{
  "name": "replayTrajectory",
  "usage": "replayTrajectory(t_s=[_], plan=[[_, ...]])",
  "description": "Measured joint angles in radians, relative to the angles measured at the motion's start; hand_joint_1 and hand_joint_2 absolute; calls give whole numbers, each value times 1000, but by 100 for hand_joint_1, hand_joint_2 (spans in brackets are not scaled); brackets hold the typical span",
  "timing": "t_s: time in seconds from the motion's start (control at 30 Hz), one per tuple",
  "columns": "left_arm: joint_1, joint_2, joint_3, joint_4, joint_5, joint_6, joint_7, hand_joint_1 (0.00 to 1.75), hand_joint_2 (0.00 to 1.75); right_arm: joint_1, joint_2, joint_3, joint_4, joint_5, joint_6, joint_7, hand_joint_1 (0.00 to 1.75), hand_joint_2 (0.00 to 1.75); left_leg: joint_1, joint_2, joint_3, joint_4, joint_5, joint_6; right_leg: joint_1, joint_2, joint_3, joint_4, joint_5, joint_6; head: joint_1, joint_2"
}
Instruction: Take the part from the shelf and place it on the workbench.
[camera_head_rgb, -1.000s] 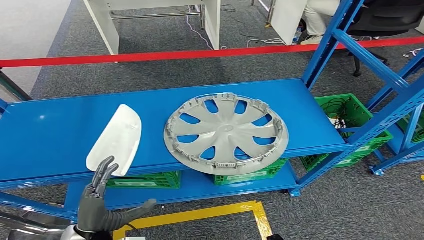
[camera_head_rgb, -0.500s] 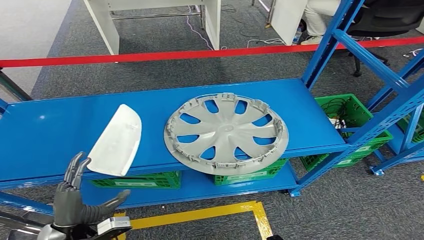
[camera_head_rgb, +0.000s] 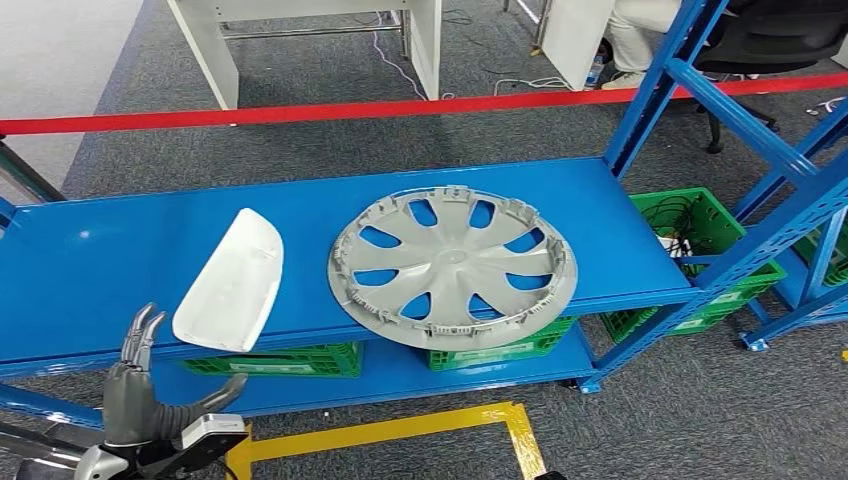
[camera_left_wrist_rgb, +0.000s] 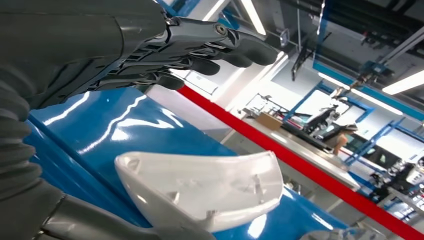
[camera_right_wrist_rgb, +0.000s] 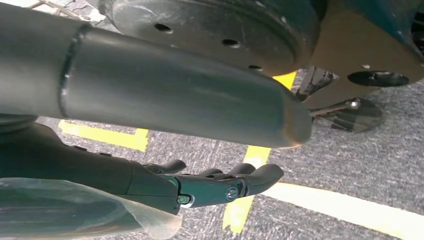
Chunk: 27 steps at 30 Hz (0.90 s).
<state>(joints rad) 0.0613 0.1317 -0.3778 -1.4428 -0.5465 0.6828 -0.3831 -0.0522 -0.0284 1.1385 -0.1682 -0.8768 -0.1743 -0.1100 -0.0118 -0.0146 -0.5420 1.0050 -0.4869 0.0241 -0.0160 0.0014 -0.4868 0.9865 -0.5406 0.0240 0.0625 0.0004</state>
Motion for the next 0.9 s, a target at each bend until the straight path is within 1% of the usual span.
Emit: replayTrajectory(t_s=[0.3,0.5,0.7,0.9], plan=[[-32,-15,-4,60,2,-18,-8,0,175,0,0,11,0,4,-13,9,0,0,0,0,0,0,0,0,0,0,0,0,0,0,0,0],[-50,-16,-13,83,-5,-39,-5,0,175,0,-1,16,0,8,4,12,0,0,0,0,0,0,0,0,0,0,0,0,0,0,0,0],[-77,-14,-21,107,-25,-48,17,0,175,0,-5,19,0,14,17,11,0,0,0,0,0,0,0,0,0,0,0,0,0,0,0,0],[-108,1,-19,138,-51,-54,49,0,175,0,-9,25,0,15,18,11,0,0,0,0,0,0,0,0,0,0,0,0,0,0,0,0]])
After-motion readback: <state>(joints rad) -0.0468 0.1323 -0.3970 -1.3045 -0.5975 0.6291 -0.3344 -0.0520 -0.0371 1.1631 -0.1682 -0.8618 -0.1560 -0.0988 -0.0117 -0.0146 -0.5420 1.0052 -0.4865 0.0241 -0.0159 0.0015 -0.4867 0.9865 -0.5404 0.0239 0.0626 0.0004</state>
